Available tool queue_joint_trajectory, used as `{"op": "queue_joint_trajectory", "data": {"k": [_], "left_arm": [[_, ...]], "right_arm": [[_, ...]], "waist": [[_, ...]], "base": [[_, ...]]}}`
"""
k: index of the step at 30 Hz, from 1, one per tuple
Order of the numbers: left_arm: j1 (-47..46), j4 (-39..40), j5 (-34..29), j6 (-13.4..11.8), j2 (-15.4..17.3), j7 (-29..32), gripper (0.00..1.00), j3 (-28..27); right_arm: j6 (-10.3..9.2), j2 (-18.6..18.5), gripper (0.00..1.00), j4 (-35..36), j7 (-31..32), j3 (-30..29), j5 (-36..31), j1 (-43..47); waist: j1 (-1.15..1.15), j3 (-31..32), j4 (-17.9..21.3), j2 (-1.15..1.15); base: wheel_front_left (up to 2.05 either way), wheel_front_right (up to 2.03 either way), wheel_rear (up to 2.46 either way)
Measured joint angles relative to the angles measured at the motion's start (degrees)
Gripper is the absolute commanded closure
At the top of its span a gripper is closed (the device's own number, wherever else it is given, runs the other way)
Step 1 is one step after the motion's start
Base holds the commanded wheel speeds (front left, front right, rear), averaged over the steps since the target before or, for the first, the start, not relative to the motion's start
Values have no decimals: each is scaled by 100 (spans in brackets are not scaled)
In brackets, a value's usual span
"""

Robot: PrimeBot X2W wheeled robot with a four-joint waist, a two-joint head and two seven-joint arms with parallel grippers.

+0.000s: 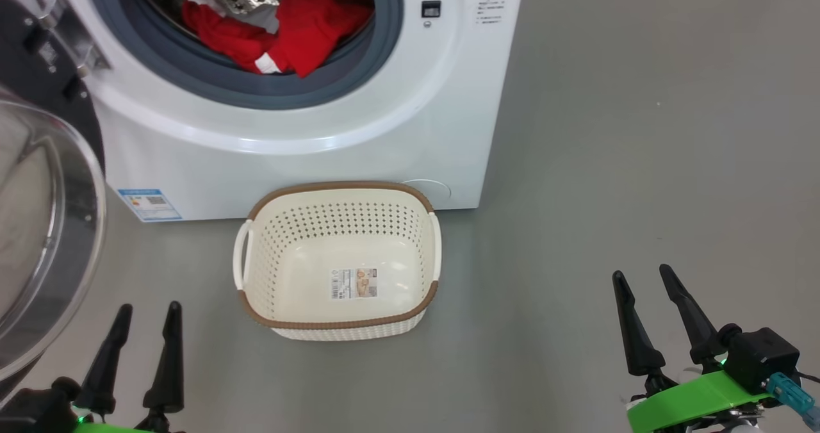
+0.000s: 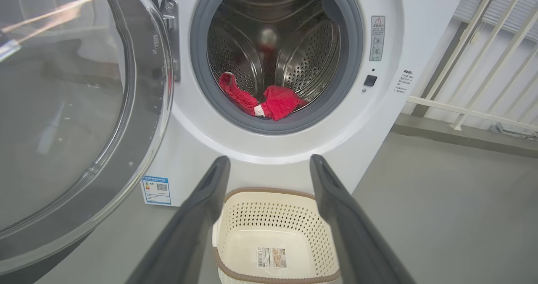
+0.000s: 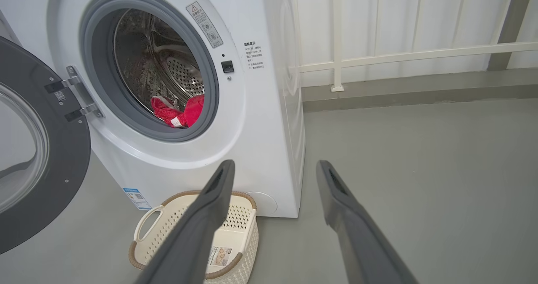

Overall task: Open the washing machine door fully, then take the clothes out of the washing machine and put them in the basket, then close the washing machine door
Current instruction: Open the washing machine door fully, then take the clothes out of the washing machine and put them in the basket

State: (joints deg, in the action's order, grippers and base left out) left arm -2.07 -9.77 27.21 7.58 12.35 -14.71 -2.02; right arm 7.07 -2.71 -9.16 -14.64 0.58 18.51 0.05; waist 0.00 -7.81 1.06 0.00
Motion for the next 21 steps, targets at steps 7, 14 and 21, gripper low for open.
{"op": "queue_joint_trajectory", "data": {"k": [7,14,21], "left_arm": [[72,97,3,0,80,0,0,269],[74,130,3,0,85,0,0,399],[72,164,24,0,124,0,0,415]], "right_arm": [[-1,9,0,67,0,-131,118,26],[-1,15,0,90,0,-200,167,114],[-1,32,0,116,0,-219,168,113]], "waist": [[0,-25,211,0],[0,-70,297,0],[0,-111,284,0]], "base": [[0,0,0],[0,0,0],[0,0,0]]}}
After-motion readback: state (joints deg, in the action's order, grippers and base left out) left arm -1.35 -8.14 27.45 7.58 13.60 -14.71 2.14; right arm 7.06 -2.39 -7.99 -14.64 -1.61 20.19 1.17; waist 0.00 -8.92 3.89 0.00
